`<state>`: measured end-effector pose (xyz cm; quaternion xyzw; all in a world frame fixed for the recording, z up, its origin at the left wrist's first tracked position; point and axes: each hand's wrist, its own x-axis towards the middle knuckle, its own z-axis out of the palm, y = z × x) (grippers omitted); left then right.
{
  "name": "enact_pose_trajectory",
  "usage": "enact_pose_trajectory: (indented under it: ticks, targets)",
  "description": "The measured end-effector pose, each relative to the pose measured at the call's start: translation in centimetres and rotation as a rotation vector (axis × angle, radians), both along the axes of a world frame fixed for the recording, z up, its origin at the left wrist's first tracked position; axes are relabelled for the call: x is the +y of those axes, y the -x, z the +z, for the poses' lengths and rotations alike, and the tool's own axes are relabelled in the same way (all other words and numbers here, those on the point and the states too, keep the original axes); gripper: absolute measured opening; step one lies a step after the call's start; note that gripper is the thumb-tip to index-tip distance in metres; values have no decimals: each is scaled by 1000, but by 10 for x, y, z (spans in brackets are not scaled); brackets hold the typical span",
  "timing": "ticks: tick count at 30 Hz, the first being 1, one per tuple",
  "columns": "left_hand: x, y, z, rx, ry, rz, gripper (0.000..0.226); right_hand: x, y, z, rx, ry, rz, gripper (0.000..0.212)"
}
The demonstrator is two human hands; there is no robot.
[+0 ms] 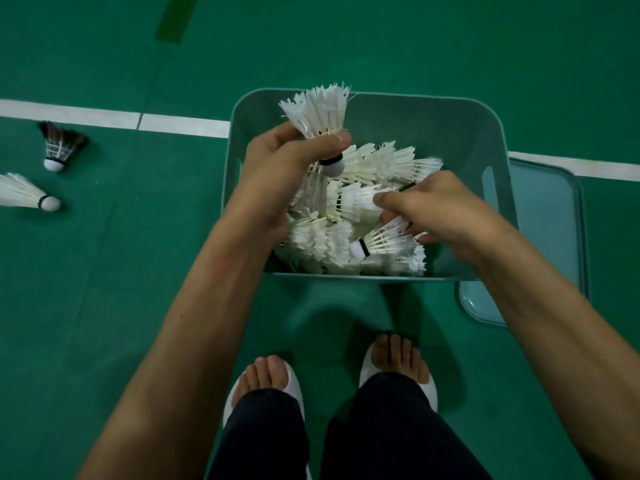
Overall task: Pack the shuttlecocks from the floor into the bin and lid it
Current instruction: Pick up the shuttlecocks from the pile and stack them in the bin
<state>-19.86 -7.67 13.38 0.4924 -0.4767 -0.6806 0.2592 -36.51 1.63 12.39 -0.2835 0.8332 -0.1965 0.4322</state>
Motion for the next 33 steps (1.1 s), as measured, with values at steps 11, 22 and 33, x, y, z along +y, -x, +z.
enact_pose_trajectory:
  ticks: [11,22,33]
  targets:
    - [10,1,-7,-44,-47,-53,30,0,-21,-14,-298,2,-180,44]
    - [12,4,-8,-112,-58,-50,29,-5,-11,-26,-546,-137,-227,31]
    - [22,38,11,-350,149,-560,10,20,18,17,198,752,102,17]
